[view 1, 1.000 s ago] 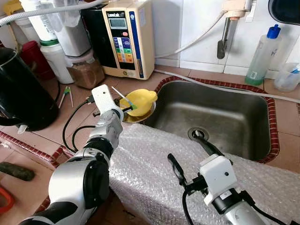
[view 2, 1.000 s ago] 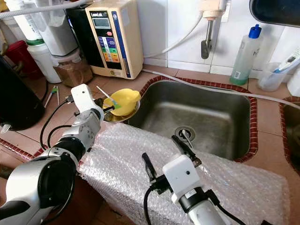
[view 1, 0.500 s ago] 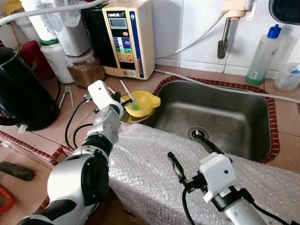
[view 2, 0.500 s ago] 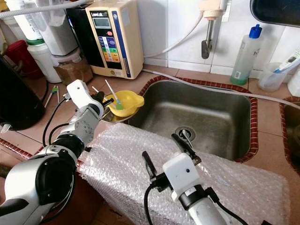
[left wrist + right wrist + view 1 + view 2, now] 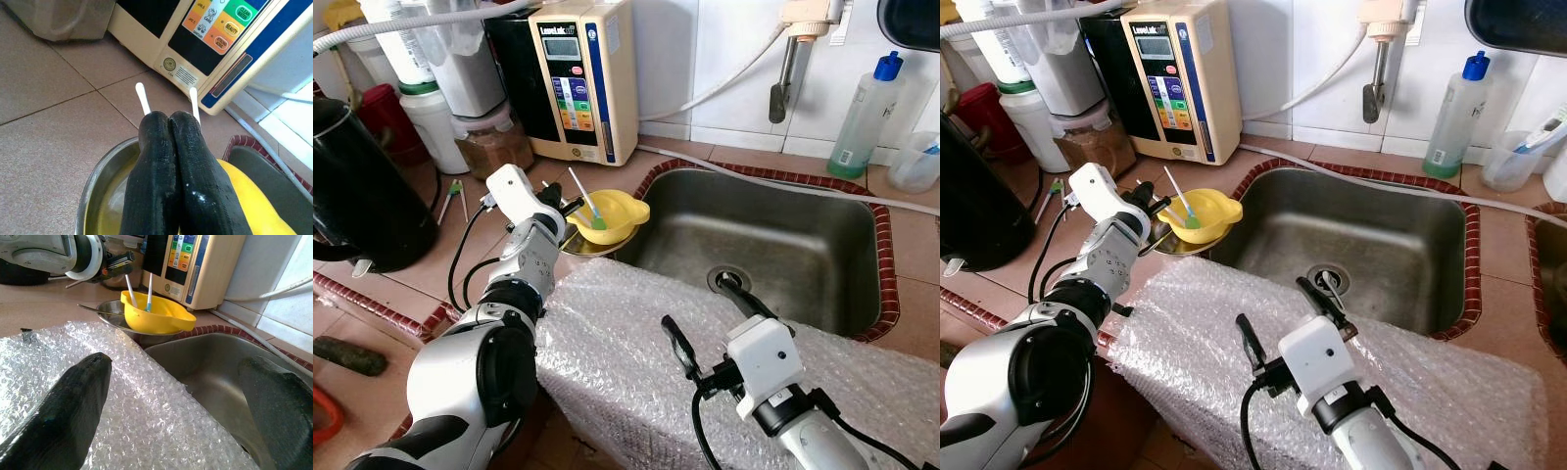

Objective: Kitchen organization

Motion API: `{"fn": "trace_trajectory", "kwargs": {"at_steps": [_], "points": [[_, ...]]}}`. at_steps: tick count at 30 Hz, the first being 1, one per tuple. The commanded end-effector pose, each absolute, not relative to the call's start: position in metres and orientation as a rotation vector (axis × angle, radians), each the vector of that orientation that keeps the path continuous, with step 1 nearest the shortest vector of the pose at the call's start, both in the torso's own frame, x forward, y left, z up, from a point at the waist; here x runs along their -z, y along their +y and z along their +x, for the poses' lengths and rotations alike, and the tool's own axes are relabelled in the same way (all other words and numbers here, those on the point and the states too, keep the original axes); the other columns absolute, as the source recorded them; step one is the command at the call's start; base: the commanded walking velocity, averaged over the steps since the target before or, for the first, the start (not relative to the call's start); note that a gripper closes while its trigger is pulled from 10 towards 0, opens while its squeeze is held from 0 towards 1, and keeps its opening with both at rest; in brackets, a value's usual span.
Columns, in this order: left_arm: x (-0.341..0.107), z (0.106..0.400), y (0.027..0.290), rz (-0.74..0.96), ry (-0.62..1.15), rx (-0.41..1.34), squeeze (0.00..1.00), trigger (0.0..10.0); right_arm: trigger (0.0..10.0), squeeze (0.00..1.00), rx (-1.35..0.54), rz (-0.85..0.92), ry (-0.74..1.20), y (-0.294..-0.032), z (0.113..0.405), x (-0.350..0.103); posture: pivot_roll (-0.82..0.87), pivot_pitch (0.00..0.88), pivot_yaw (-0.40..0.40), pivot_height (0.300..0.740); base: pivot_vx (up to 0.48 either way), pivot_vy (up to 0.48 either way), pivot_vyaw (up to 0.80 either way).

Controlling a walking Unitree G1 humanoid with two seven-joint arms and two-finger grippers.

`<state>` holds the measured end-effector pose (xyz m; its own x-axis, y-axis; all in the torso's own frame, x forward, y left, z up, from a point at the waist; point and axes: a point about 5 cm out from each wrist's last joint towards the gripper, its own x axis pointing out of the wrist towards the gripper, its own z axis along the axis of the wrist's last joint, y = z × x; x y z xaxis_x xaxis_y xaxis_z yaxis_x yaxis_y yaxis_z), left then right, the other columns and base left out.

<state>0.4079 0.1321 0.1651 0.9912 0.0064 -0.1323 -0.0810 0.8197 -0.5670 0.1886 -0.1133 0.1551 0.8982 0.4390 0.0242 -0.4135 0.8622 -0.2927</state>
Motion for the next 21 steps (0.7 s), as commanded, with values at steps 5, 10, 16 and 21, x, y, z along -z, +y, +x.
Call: {"fn": "trace_trajectory", "kwargs": {"at_steps": [5, 10, 16, 21], "points": [[-0.175, 0.411, 0.13, -0.606, 0.101, -0.04, 1.0, 10.0, 10.0, 0.17, -0.461, -0.285, -0.104, -0.112, 0.192, -0.156, -0.13, 0.0, 0.137, 0.74, 0.0, 0.0, 0.0], [-0.18, 0.409, 0.124, -0.432, 0.001, 0.035, 1.0, 10.0, 10.0, 0.17, -0.455, -0.283, -0.113, -0.11, 0.193, -0.156, -0.13, 0.0, 0.15, 0.74, 0.0, 0.0, 0.0], [-0.201, 0.409, 0.128, -0.274, -0.156, 0.094, 1.0, 10.0, 10.0, 0.17, -0.444, -0.286, -0.11, -0.113, 0.192, -0.154, -0.13, 0.0, 0.152, 0.74, 0.0, 0.0, 0.0], [-0.21, 0.405, 0.145, -0.147, -0.251, 0.077, 1.0, 10.0, 10.0, 0.18, -0.443, -0.297, -0.115, -0.115, 0.195, -0.153, -0.1, 0.0, 0.14, 0.74, 0.0, 0.0, 0.0]]}}
